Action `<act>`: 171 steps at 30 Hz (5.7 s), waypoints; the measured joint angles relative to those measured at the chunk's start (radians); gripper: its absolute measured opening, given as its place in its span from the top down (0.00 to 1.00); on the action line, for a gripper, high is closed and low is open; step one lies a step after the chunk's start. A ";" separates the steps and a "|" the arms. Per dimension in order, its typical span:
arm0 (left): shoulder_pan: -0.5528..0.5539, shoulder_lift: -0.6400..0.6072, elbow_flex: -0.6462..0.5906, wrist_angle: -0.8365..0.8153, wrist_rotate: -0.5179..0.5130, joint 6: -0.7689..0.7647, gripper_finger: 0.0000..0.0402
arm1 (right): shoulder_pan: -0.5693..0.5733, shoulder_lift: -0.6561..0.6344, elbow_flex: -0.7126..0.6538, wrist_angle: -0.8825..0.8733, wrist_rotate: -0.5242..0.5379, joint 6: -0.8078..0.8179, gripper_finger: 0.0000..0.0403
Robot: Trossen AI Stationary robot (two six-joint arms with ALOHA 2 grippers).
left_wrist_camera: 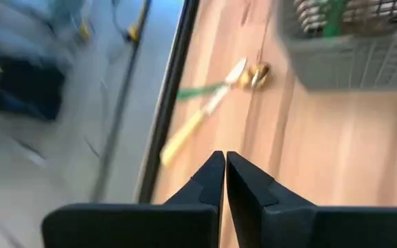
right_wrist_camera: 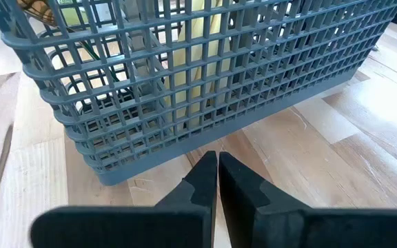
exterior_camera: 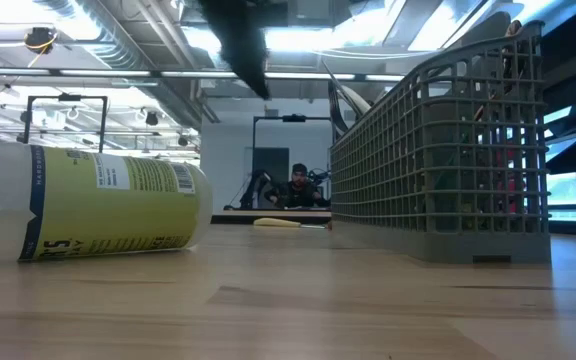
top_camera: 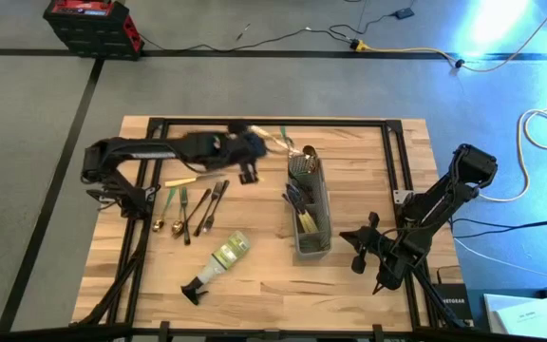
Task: Sort silverware
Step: Put the fork into the silverware basket
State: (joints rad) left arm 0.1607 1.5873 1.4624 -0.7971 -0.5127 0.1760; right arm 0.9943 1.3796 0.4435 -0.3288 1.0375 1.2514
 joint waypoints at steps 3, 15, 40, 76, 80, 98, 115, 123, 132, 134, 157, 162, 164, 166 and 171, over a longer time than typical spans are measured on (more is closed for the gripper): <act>0.015 -0.115 -0.085 0.027 0.015 -0.061 1.00 | 0.000 0.000 0.000 0.006 0.000 0.000 1.00; -0.049 -0.540 -0.831 0.556 0.143 -0.447 1.00 | 0.000 0.000 0.000 0.006 0.031 0.000 1.00; -0.456 -0.525 -1.118 0.545 -0.105 -1.197 0.63 | 0.000 0.000 0.000 0.026 0.043 0.052 1.00; -0.451 -0.272 -1.114 0.554 -0.113 -1.199 0.71 | 0.000 0.000 0.000 0.021 0.043 0.052 1.00; -0.450 -0.272 -1.114 0.557 -0.095 -1.175 0.83 | 0.000 0.000 0.000 0.021 0.043 0.052 1.00; -0.444 -0.271 -0.984 0.495 -0.080 -1.027 1.00 | 0.000 0.001 0.000 0.021 0.043 0.052 1.00; -0.400 -0.411 -0.768 1.005 -0.269 -0.454 1.00 | 0.000 0.074 0.000 0.096 0.100 0.053 1.00; -0.332 -0.265 -0.767 1.539 -0.107 -0.348 1.00 | 0.000 0.060 0.001 0.085 0.113 0.001 1.00; -0.268 -0.065 -0.726 1.855 0.055 -0.381 1.00 | 0.000 -0.020 0.175 -0.018 0.077 -0.339 1.00; -0.262 -0.035 -0.681 1.854 0.056 -0.369 1.00 | 0.000 -0.041 0.244 -0.039 0.088 -0.472 1.00; -0.139 0.497 -0.170 2.116 0.174 -0.311 1.00 | 0.000 -0.075 0.557 -0.190 0.032 -0.895 1.00; -0.124 0.523 -0.173 2.115 0.177 -0.325 1.00 | 0.000 -0.075 0.557 -0.247 0.013 -0.820 1.00; -0.121 0.524 -0.181 2.115 0.177 -0.326 1.00 | 0.000 -0.075 0.557 -0.250 0.010 -0.810 1.00; -0.118 0.522 -0.187 2.122 0.178 -0.323 1.00 | 0.000 -0.075 0.557 -0.250 0.006 -0.809 1.00; -0.118 0.517 -0.189 2.114 0.177 -0.269 0.99 | 0.000 -0.075 0.557 -0.249 -0.001 -0.809 1.00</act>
State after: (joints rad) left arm 0.0425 2.1044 1.2732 1.3168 -0.3355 -0.0929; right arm 0.9943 1.3045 1.0008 -0.5781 1.0367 0.4423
